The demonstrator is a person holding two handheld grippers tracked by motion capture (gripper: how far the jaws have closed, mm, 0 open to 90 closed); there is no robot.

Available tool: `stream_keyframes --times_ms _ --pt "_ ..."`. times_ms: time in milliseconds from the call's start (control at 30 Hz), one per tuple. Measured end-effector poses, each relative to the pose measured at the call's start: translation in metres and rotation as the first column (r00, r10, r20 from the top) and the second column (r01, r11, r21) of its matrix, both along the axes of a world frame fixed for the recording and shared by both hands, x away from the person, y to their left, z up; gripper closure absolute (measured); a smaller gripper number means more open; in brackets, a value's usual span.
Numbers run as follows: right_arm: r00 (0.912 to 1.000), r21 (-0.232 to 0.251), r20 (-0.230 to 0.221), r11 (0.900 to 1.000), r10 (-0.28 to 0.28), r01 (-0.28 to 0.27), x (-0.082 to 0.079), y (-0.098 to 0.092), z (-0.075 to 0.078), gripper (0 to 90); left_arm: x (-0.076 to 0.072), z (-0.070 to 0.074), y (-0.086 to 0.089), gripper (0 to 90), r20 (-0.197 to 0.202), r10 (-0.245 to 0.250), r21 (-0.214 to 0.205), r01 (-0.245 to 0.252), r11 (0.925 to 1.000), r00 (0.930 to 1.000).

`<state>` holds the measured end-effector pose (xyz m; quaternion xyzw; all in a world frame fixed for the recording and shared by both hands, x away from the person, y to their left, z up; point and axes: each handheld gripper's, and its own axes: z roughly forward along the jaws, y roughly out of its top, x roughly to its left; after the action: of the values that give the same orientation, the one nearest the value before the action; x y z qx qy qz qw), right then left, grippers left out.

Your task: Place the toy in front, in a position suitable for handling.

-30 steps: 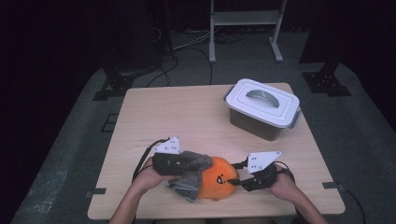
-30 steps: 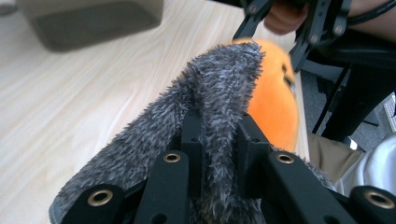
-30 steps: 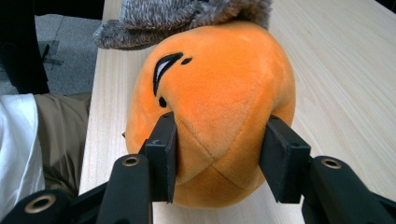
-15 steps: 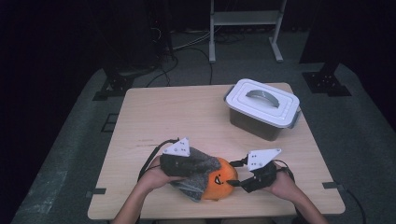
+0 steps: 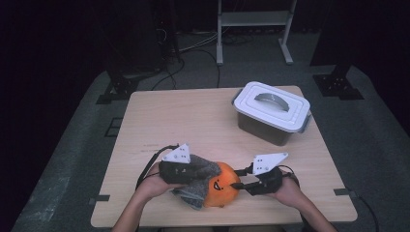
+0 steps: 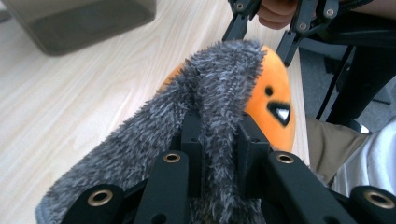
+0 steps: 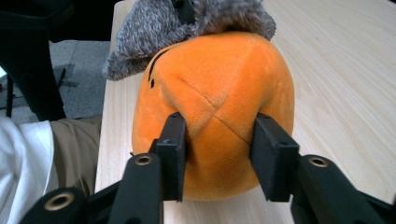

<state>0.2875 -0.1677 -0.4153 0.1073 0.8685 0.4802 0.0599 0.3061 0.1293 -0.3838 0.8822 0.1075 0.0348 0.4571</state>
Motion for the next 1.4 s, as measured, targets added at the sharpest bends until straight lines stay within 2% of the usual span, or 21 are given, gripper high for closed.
stream_keyframes --times_ms 67,167,200,333,367,467,600,700,867,900,1033,1100,1200,1400 --pt "1.0 0.005 0.005 1.0 -0.007 0.007 -0.001 0.002 0.002 60.3 -0.004 0.01 -0.007 76.5 0.021 -0.027 -0.013 0.028 0.9995 0.9994" --pt "0.9999 0.009 0.001 0.9999 -0.014 0.014 -0.002 0.006 0.004 60.6 -0.007 0.016 -0.015 76.5 0.036 -0.052 -0.013 0.052 0.9985 0.998" --pt "0.9999 0.008 0.0 0.9999 -0.015 0.015 -0.002 0.007 0.004 60.6 -0.01 0.02 -0.023 76.4 0.046 -0.081 -0.014 0.082 0.9965 0.9956" --pt "0.9997 0.001 -0.009 0.9997 -0.025 0.025 -0.001 0.004 0.002 61.6 -0.013 0.021 -0.031 76.4 0.057 -0.102 0.004 0.102 0.9948 0.9932" --pt "0.9996 -0.002 -0.013 0.9996 -0.027 0.027 0.0 0.002 0.001 61.7 -0.014 0.019 -0.032 76.4 0.048 -0.107 0.004 0.107 0.9943 0.9931" --pt "0.9993 -0.001 -0.02 0.9995 -0.032 0.032 0.0 0.001 0.0 61.9 -0.015 0.015 -0.03 76.4 0.043 -0.104 0.012 0.103 0.9946 0.9937" --pt "0.9988 -0.004 -0.029 0.9992 -0.039 0.039 0.003 -0.001 -0.002 61.8 -0.016 0.003 -0.015 76.3 0.009 -0.087 -0.001 0.087 0.9962 0.9961" --pt "0.9988 -0.003 -0.029 0.9992 -0.04 0.04 0.002 0.001 -0.001 61.8 -0.017 0.0 -0.008 76.3 0.001 -0.076 -0.008 0.076 0.9971 0.9971" --pt "0.999 -0.002 -0.019 0.9992 -0.04 0.04 -0.002 0.005 0.001 61.9 -0.02 0.004 -0.012 76.3 0.024 -0.078 0.001 0.078 0.997 0.9967" --pt "0.9991 -0.003 -0.015 0.9992 -0.039 0.039 -0.002 0.005 0.001 61.9 -0.02 0.008 -0.017 76.3 0.038 -0.086 -0.009 0.086 0.9962 0.9956" --pt "0.9998 -0.012 0.004 0.9998 -0.018 0.018 -0.006 0.009 0.001 61.9 -0.02 0.015 -0.03 76.2 0.053 -0.112 -0.031 0.113 0.9931 0.9923" --pt "0.9999 -0.023 0.015 0.9997 -0.008 0.008 -0.006 0.009 0.0 61.9 -0.019 0.016 -0.035 76.2 0.059 -0.116 -0.019 0.117 0.9929 0.9915" --pt "0.9998 -0.022 0.009 0.9996 -0.016 0.017 -0.005 0.006 -0.002 62.1 -0.016 0.016 -0.035 76.2 0.054 -0.105 -0.017 0.106 0.9942 0.993" --pt "0.9998 -0.036 0.012 0.9992 -0.015 0.015 -0.001 0.002 -0.006 62.1 -0.009 0.006 -0.019 76.2 0.022 -0.055 -0.032 0.055 0.998 0.9983"
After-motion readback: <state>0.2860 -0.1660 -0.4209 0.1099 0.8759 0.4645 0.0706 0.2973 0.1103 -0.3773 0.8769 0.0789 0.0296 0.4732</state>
